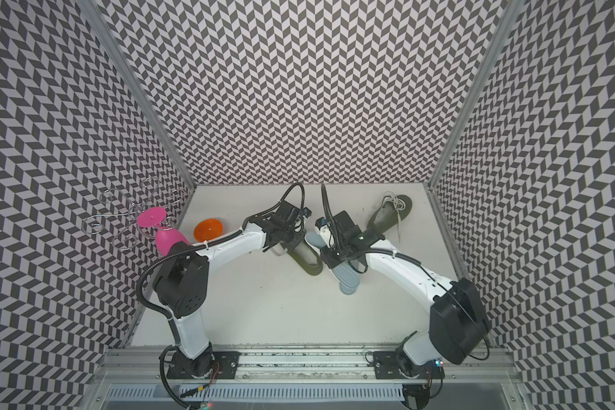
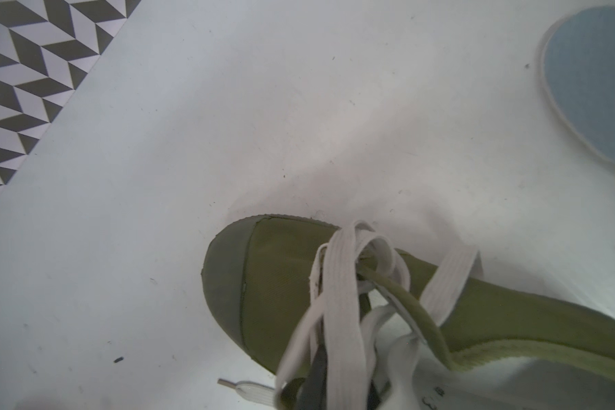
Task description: Insert the insole into the shoe
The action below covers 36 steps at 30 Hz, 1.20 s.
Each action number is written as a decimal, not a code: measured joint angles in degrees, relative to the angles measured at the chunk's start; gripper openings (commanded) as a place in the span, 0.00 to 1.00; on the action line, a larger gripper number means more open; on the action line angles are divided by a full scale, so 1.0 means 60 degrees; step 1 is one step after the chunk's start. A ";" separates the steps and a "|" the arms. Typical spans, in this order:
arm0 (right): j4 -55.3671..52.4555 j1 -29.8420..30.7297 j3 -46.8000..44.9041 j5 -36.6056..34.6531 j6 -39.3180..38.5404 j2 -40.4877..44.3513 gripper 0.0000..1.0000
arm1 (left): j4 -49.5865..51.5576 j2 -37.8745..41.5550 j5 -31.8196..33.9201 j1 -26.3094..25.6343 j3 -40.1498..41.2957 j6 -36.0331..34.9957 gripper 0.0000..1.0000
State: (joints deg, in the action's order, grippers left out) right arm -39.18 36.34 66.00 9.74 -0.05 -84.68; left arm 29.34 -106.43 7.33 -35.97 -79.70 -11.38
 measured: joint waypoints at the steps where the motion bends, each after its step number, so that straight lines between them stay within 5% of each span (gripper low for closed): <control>1: -0.0040 0.0055 -0.0044 0.0066 0.0047 0.0000 0.34 | -0.0073 0.0091 -0.0131 0.0011 0.0073 0.0051 0.10; 22: -0.1118 0.0175 0.0248 0.1668 0.0459 -0.0605 0.31 | -0.1679 0.1654 -0.1789 0.0138 0.1490 0.0229 0.06; 36: -0.1151 0.0113 0.0743 0.1588 0.1064 -0.1359 0.30 | -0.1858 0.1960 -0.2430 -0.0153 0.1606 0.0310 0.05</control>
State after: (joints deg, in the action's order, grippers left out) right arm -46.09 37.01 70.46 19.27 6.33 -92.84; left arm 18.20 -94.67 -7.25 -36.88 -70.06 -9.52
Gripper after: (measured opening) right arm 0.308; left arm 0.058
